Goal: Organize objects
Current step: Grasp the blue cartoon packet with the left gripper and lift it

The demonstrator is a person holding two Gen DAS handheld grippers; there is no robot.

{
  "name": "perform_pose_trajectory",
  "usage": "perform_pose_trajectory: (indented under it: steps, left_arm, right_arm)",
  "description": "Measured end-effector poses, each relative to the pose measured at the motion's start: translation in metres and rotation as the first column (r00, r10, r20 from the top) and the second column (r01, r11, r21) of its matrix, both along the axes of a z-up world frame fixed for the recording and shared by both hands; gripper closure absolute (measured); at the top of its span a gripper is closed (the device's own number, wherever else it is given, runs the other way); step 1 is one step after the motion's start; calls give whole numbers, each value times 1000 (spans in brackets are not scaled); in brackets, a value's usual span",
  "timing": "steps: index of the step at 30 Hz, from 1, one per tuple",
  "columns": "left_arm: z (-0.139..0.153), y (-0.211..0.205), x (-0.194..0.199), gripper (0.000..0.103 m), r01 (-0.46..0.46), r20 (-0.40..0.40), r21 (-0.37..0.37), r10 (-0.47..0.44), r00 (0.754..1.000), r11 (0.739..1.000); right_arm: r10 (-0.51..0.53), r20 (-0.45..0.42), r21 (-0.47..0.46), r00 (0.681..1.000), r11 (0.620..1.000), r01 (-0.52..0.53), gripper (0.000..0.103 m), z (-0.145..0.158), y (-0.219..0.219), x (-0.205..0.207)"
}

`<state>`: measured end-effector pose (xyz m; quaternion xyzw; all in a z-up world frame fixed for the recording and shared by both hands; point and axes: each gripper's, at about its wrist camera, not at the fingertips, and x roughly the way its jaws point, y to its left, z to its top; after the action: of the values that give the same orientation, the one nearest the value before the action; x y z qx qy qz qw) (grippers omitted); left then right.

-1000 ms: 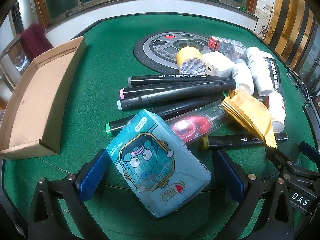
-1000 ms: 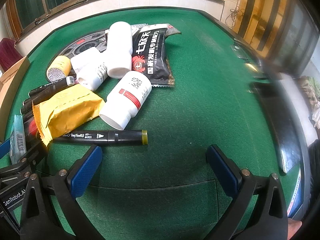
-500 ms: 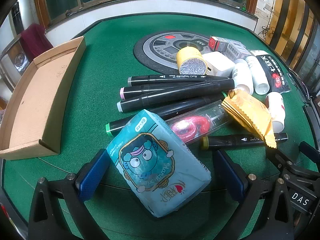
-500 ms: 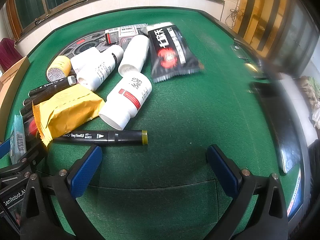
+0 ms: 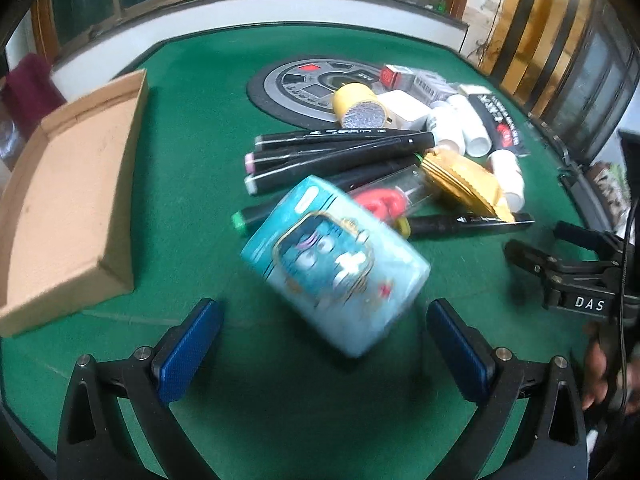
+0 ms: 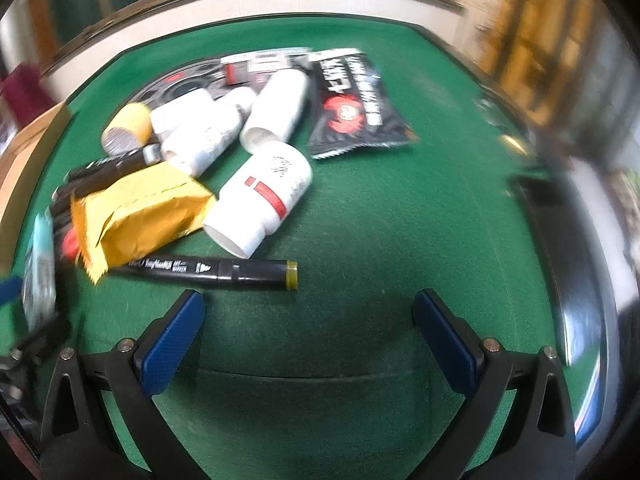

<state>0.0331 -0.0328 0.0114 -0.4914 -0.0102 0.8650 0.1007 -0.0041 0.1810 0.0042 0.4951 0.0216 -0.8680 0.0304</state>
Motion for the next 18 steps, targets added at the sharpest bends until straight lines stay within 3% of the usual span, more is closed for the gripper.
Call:
perform_pose_trajectory:
  steps: [3,6,8,12,14,18]
  left_arm:
    - [6,-16,5,2,-28,2,102,28,1000,994]
    - [13,-23,1,4,-57,9,195,56,998,979]
    - [20,-26,-3,4,-133,17,226,133,991,965]
    - [15,-14,-26,4,-175,80,143,165,983,974]
    - [5,-12,-36,4,-200,163,177,172,972,964]
    - [4,-2,-54,4,-260,159,116,240,958,959]
  right_arm:
    - [57,6,-67,998,996,-56,0,5,15,7]
    - [84,-51,-112,995,990,-89,0,20,29,21]
    - [71,-97,-122,993,989,-82,0,28,32,28]
    - [77,-158,-155,984,983,-102,0,35,38,30]
    - [79,-170,-169,982,980,-108,0,34,35,31]
    - [75,-190,-212,979,970,-115,0,32,38,30]
